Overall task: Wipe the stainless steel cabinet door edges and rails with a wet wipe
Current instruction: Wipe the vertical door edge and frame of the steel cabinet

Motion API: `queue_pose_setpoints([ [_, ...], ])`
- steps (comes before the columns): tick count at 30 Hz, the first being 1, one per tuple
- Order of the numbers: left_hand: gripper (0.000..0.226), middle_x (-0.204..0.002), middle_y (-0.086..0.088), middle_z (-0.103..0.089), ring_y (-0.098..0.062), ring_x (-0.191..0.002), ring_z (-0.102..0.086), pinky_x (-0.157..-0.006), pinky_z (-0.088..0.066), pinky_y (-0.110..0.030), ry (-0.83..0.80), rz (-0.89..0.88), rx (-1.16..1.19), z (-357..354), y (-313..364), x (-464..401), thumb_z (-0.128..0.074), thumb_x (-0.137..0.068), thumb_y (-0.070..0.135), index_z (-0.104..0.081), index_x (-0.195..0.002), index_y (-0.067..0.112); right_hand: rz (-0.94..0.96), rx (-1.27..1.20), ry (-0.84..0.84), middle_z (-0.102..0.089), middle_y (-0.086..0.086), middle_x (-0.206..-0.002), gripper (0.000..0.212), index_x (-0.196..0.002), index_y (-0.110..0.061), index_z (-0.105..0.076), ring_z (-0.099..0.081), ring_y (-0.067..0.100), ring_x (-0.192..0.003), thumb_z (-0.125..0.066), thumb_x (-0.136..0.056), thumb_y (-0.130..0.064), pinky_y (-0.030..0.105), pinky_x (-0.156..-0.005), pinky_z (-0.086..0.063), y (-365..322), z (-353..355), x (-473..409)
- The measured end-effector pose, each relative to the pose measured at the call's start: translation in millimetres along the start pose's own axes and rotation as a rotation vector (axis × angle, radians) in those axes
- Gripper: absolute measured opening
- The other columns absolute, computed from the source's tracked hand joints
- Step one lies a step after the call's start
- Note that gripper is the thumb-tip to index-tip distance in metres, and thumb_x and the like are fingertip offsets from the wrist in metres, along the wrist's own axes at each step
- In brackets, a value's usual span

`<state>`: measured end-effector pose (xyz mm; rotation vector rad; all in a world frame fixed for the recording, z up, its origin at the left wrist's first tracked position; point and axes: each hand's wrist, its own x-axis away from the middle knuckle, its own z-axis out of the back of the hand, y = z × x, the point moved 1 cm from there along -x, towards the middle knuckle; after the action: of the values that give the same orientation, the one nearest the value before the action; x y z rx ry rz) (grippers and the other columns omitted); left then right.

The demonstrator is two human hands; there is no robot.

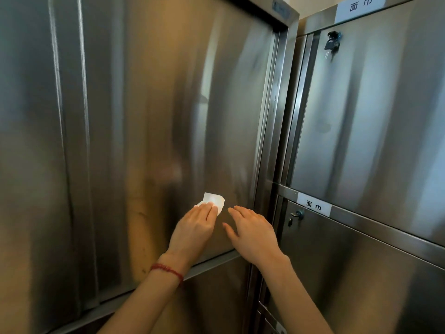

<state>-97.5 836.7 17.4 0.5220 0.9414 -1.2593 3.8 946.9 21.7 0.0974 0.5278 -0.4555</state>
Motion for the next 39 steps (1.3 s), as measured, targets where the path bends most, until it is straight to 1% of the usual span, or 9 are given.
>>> queue_pose_setpoints([
  [6,0.063,-0.086,-0.013,-0.072,-0.023,-0.076,-0.071,-0.067,-0.055,-0.032,-0.026,0.064,-0.085,30.2,-8.7,31.6,-0.094,-0.030,0.011,-0.073,-0.088,0.001,0.097,-0.054,0.013,-0.042,-0.005,-0.145,0.053,-0.143,-0.026,-0.036,-0.039,0.013,-0.133,-0.033,-0.097,-0.053,0.032,-0.108,-0.031,-29.2,-0.9,7.1],
  [12,0.064,-0.086,-0.010,-0.072,-0.020,-0.075,-0.071,-0.066,-0.056,-0.031,-0.093,0.183,-0.186,61.3,-5.8,62.4,-0.095,-0.030,0.020,-0.073,-0.088,0.004,0.212,-0.126,0.001,-0.040,-0.008,-0.146,0.055,-0.142,-0.029,-0.036,-0.038,0.012,-0.133,-0.029,-0.096,-0.057,0.030,-0.109,-0.028,-55.7,-1.9,16.2],
  [15,0.060,-0.087,-0.013,-0.072,-0.023,-0.076,-0.071,-0.067,-0.056,-0.034,-0.093,0.234,-0.238,77.6,0.6,71.9,-0.094,-0.034,0.013,-0.072,-0.089,0.002,0.305,-0.129,0.014,-0.043,-0.006,-0.144,0.053,-0.141,-0.027,-0.039,-0.041,0.013,-0.132,-0.030,-0.096,-0.055,0.030,-0.108,-0.029,-64.9,-0.3,25.1],
  [18,0.057,-0.086,-0.015,-0.071,-0.026,-0.075,-0.071,-0.065,-0.058,-0.037,-0.081,0.279,-0.308,94.7,8.4,80.5,-0.092,-0.036,0.004,-0.071,-0.089,-0.001,0.371,-0.140,0.048,-0.046,-0.004,-0.142,0.052,-0.139,-0.025,-0.042,-0.043,0.014,-0.130,-0.032,-0.096,-0.054,0.031,-0.106,-0.031,-72.3,2.9,35.6],
  [21,0.058,-0.086,-0.017,-0.071,-0.027,-0.075,-0.071,-0.064,-0.057,-0.037,-0.091,0.318,-0.368,113.2,15.8,93.7,-0.092,-0.034,0.003,-0.071,-0.089,-0.002,0.446,-0.175,0.034,-0.045,-0.004,-0.142,0.053,-0.139,-0.025,-0.041,-0.042,0.014,-0.130,-0.032,-0.096,-0.055,0.031,-0.107,-0.030,-85.2,3.5,43.3],
  [27,0.060,-0.087,-0.014,-0.071,-0.025,-0.077,-0.071,-0.066,-0.057,-0.034,-0.123,0.419,-0.492,162.6,21.0,118.9,-0.093,-0.034,0.009,-0.071,-0.090,0.000,0.564,-0.268,0.058,-0.049,-0.003,-0.140,0.051,-0.138,-0.025,-0.043,-0.045,0.013,-0.128,-0.036,-0.096,-0.053,0.032,-0.106,-0.032,-138.7,9.9,54.3],
  [32,0.063,-0.090,-0.014,-0.071,-0.025,-0.079,-0.071,-0.066,-0.057,-0.034,-0.150,0.490,-0.597,207.6,22.2,142.9,-0.093,-0.035,0.013,-0.071,-0.092,0.002,0.659,-0.385,0.066,-0.051,-0.005,-0.137,0.047,-0.134,-0.025,-0.046,-0.046,0.012,-0.126,-0.039,-0.095,-0.051,0.030,-0.104,-0.030,-187.8,18.9,70.4],
  [35,0.063,-0.089,-0.015,-0.071,-0.026,-0.079,-0.071,-0.065,-0.059,-0.035,-0.160,0.510,-0.662,232.9,19.8,158.8,-0.094,-0.033,0.011,-0.071,-0.091,0.001,0.713,-0.430,0.047,-0.047,-0.004,-0.140,0.049,-0.137,-0.025,-0.043,-0.042,0.012,-0.129,-0.035,-0.096,-0.051,0.029,-0.107,-0.027,-215.2,27.5,79.3],
  [39,0.059,-0.087,-0.014,-0.072,-0.024,-0.078,-0.071,-0.066,-0.059,-0.033,-0.162,0.522,-0.747,267.2,13.9,182.2,-0.094,-0.035,0.009,-0.072,-0.089,0.001,0.784,-0.466,0.048,-0.050,-0.003,-0.137,0.048,-0.135,-0.022,-0.044,-0.045,0.013,-0.125,-0.032,-0.098,-0.050,0.029,-0.106,-0.030,-253.9,42.3,92.9],
])
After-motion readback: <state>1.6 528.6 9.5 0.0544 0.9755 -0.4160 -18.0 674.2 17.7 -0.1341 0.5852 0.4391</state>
